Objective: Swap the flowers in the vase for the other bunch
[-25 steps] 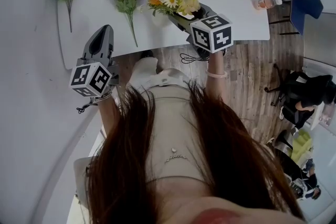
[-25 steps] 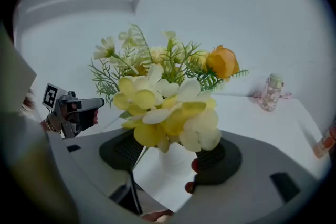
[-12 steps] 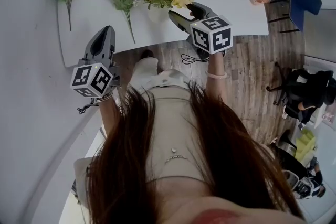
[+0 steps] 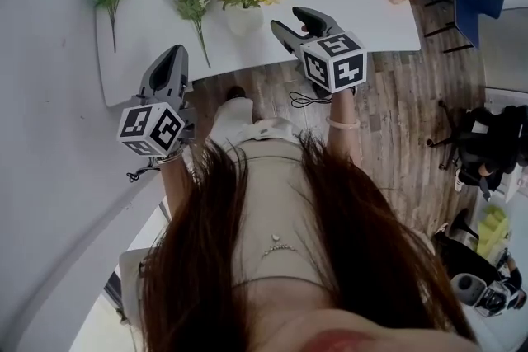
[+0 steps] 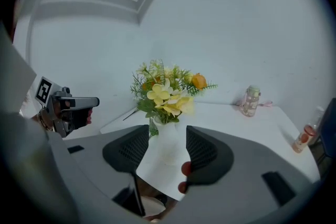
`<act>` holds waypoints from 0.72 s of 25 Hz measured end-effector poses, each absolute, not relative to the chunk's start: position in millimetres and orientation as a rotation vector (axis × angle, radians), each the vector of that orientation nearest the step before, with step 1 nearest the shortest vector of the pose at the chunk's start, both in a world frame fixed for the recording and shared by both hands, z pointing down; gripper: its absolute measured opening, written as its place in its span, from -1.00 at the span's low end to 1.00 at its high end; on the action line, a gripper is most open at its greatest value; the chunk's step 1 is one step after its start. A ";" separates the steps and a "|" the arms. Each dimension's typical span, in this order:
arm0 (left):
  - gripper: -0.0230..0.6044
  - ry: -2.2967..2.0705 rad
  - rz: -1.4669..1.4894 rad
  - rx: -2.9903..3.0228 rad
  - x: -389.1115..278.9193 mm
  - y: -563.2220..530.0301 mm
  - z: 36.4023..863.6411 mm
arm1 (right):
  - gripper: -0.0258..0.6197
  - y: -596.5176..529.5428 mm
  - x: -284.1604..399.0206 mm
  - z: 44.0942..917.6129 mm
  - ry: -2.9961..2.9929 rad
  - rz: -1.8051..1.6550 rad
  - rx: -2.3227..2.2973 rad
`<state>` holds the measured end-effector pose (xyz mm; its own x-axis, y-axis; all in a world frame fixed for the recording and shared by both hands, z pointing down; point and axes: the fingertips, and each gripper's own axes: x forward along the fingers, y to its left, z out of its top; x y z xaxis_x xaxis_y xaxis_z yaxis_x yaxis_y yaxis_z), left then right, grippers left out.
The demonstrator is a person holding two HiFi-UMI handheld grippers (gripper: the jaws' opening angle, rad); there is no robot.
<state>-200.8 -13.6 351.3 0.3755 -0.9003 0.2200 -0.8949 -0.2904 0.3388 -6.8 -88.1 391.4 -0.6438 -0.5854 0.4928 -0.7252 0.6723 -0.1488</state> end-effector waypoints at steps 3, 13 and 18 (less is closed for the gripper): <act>-0.91 -1.554 -0.018 2.259 -187.0 -1.6 345.9 | -0.26 -77.9 3.0 382.4 -2.504 0.420 1.058; -0.91 -1.575 -0.016 2.281 -155.1 41.3 337.1 | -0.53 -41.2 33.7 360.3 -2.571 0.328 1.145; -0.91 -1.592 -0.009 2.282 -142.1 66.5 333.3 | -0.68 -19.2 51.8 347.9 -2.608 0.289 1.218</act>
<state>-142.1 66.5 333.3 0.3661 -0.9097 0.1963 -0.9074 -0.3021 0.2921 51.8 -19.2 347.9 -0.6201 -0.7228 0.3050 -0.7721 0.6312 -0.0739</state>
